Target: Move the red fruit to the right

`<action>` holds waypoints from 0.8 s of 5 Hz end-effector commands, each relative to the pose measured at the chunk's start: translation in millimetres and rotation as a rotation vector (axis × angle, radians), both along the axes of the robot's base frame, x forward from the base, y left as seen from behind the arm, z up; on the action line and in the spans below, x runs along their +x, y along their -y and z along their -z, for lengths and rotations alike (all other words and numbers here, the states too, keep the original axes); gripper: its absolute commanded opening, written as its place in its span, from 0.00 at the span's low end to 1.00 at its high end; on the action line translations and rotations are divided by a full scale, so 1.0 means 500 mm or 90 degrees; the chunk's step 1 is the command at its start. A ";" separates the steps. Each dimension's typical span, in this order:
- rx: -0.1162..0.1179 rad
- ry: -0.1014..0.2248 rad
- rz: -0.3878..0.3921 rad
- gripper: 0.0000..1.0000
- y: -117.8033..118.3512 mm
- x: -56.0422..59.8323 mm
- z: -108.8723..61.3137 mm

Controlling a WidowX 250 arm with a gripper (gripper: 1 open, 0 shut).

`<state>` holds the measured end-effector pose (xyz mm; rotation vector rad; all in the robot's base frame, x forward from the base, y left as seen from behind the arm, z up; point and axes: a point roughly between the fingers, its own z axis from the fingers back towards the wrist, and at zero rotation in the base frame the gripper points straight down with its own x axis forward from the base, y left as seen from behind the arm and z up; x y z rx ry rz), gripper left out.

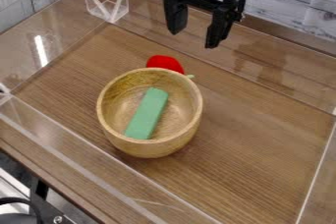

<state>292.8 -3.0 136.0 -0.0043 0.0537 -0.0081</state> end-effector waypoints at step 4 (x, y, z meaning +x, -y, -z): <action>0.014 0.008 0.087 1.00 -0.092 0.030 0.094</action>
